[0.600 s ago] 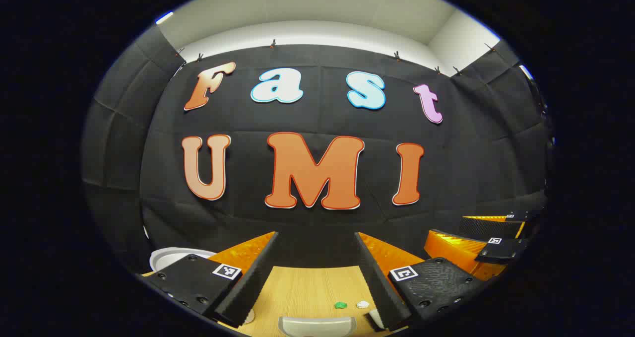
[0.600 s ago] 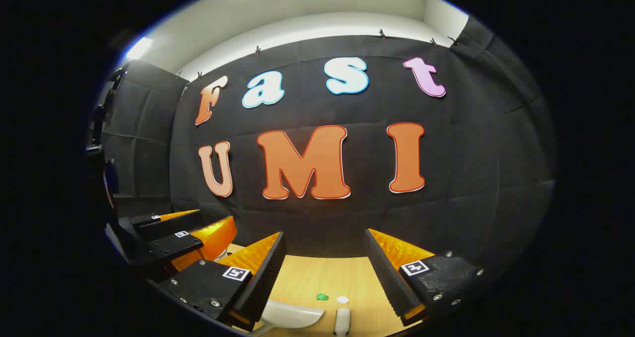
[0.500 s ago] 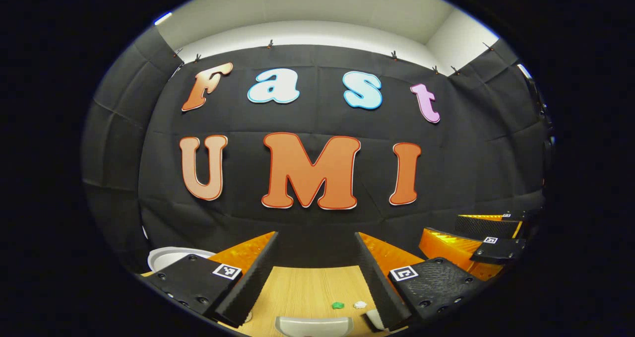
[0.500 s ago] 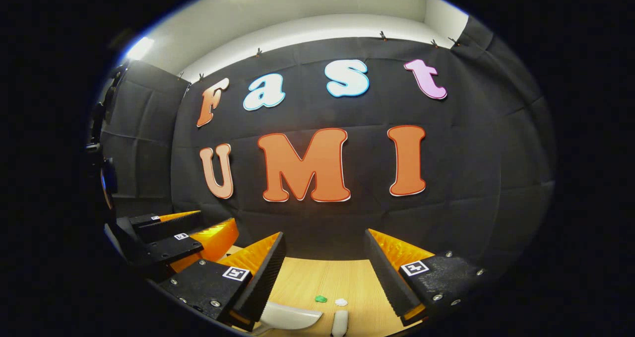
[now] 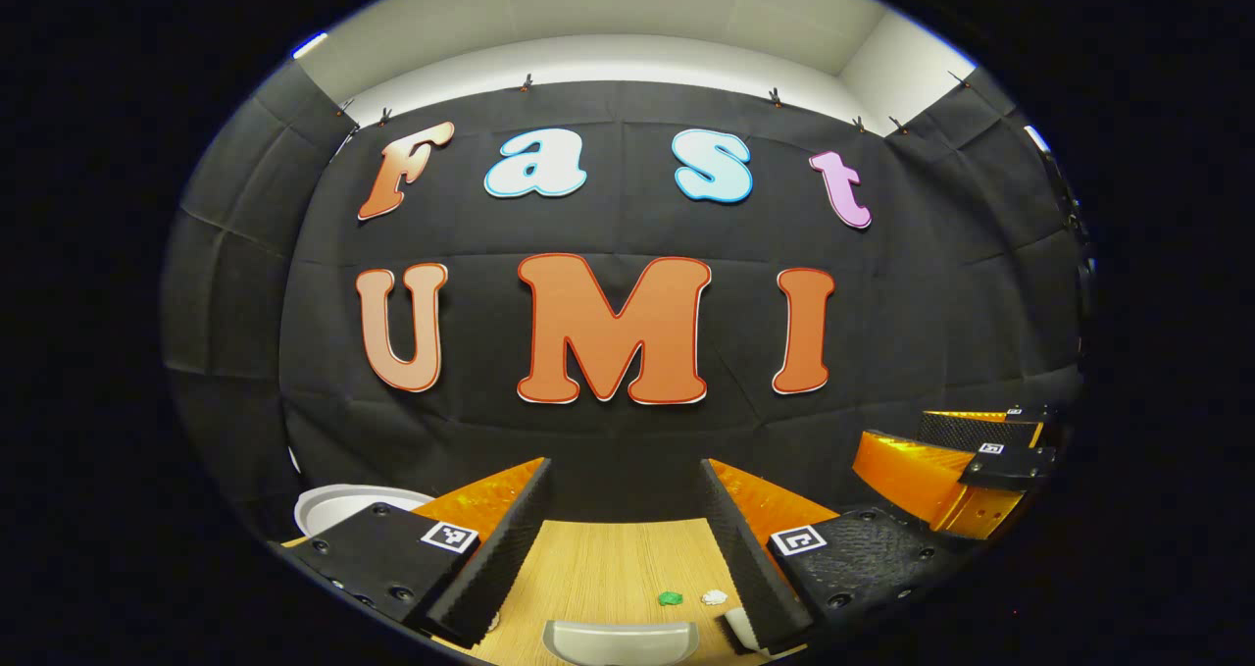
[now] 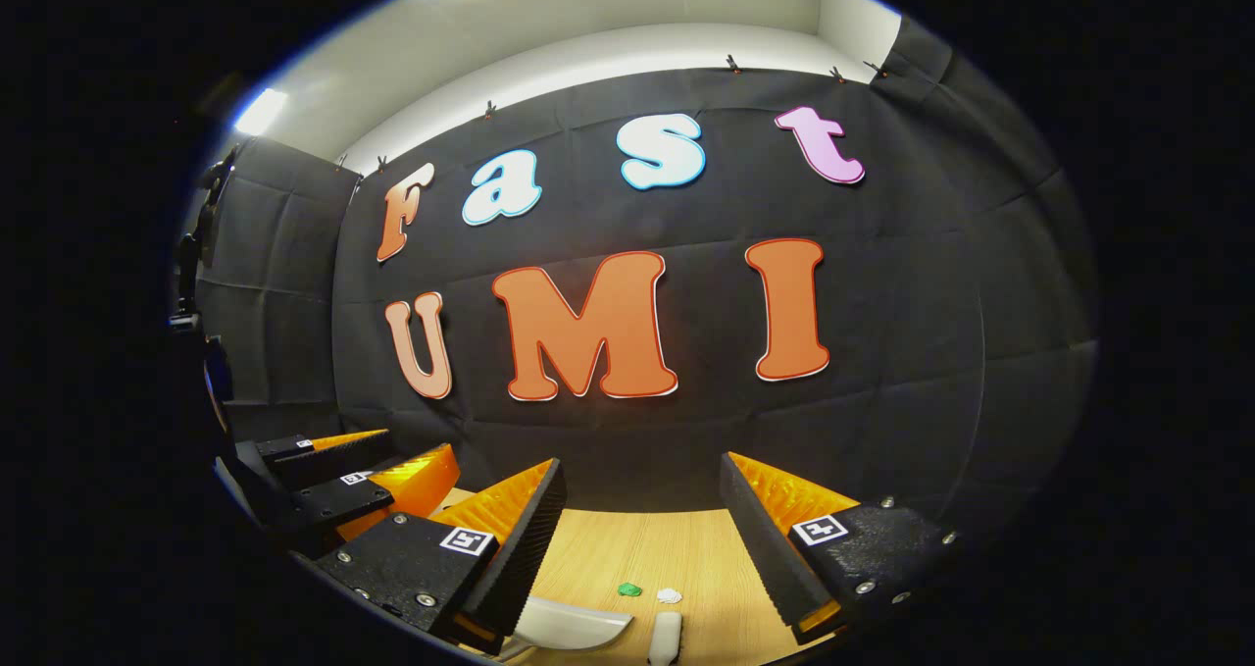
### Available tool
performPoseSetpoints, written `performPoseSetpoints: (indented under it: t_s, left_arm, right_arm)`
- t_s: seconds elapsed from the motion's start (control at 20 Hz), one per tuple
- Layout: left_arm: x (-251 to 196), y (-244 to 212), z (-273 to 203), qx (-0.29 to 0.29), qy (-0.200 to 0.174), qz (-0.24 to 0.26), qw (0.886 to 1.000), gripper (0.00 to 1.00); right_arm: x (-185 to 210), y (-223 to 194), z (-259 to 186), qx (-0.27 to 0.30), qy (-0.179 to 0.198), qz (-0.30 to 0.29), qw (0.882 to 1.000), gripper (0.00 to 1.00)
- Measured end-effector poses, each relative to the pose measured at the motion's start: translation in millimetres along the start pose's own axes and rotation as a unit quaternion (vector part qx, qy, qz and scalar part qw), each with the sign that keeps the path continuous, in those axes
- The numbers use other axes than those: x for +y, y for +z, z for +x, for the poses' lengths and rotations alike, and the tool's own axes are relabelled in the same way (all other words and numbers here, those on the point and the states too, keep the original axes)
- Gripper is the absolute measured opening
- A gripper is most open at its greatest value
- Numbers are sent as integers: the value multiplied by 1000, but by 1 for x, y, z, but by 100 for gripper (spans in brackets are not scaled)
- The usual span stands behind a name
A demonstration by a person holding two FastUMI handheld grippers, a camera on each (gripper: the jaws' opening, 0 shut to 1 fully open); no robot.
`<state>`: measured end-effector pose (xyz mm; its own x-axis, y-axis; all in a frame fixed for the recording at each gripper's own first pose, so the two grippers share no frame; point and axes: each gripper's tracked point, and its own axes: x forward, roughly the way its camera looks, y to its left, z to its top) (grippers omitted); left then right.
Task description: Pick up the small broom and dustpan from the desktop, sweep the trash into the dustpan with the broom, and then empty the trash into the garbage bin.
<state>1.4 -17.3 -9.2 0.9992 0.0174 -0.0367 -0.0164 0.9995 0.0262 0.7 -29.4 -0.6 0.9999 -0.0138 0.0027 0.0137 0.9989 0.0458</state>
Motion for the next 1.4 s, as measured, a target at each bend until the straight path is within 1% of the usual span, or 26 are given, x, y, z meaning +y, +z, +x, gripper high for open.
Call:
performPoseSetpoints:
  t_s: [0.1, 0.15, 0.2, 0.25, 0.3, 0.45, 0.5, 0.55, 0.6, 0.75, 0.8, 0.9, 1.0, 1.05, 1.1, 1.2, 1.25, 1.3, 1.35, 1.4]
  left_arm:
    - [0, 0, -1, 1, -1, -4, 1000, 90]
    - [1, -1, 0, 4, -2, -4, 1000, 93]
    - [2, 0, 1, 4, -1, -5, 1000, 89]
    - [4, 1, 2, 7, 0, -9, 1000, 93]
    - [7, 2, 4, 6, 2, -14, 1000, 90]
    - [17, 6, 7, 10, 10, -25, 1000, 90]
    - [20, 4, 8, 13, 11, -31, 999, 93]
    - [23, 2, 7, 17, 15, -37, 999, 93]
    - [26, 1, 7, 18, 18, -44, 999, 90]
    - [33, -8, 3, 29, 23, -56, 998, 90]
    - [35, -12, 2, 33, 25, -58, 997, 93]
    - [36, -15, 0, 35, 26, -60, 997, 93]
    - [37, -17, -2, 36, 28, -54, 997, 93]
    - [38, -16, -4, 35, 28, -51, 998, 89]
    - [36, -14, -5, 33, 27, -50, 998, 93]
    - [34, -10, -7, 25, 25, -49, 998, 93]
    - [34, -9, -8, 24, 26, -46, 998, 90]
    - [34, -9, -8, 24, 25, -43, 998, 93]
    - [33, -8, -8, 22, 24, -43, 999, 90]
    - [32, -8, -8, 23, 22, -43, 999, 90]
  right_arm:
    - [-3, 2, -1, -3, -2, -1, 1000, 94]
    - [-5, 4, 0, -1, -6, 2, 1000, 94]
    - [-6, 5, 1, 1, -4, 10, 1000, 94]
    - [-9, 8, 2, 0, -8, 17, 1000, 95]
    - [-12, 12, 4, -1, -10, 24, 1000, 95]
    - [-20, 21, 9, -1, -15, 65, 998, 94]
    - [-23, 24, 11, 0, -19, 77, 997, 95]
    - [-26, 25, 13, -2, -22, 86, 996, 94]
    - [-27, 26, 14, -3, -23, 89, 996, 94]
    - [-20, 24, 13, -3, -12, 80, 997, 94]
    - [-16, 24, 11, -4, -3, 78, 997, 94]
    - [-7, 17, 8, 2, 12, 80, 997, 94]
    - [-4, 9, 8, 9, 15, 76, 997, 94]
    - [-3, 7, 6, 12, 16, 75, 997, 94]
    - [-1, 7, 4, 13, 22, 75, 997, 94]
    - [-3, 9, 4, 7, 21, 67, 998, 94]
    - [-3, 10, 4, 5, 20, 63, 998, 94]
    - [-2, 8, 4, 5, 21, 63, 998, 94]
    - [0, 6, 4, 8, 24, 64, 998, 94]
    - [1, 2, 3, 13, 26, 62, 998, 94]
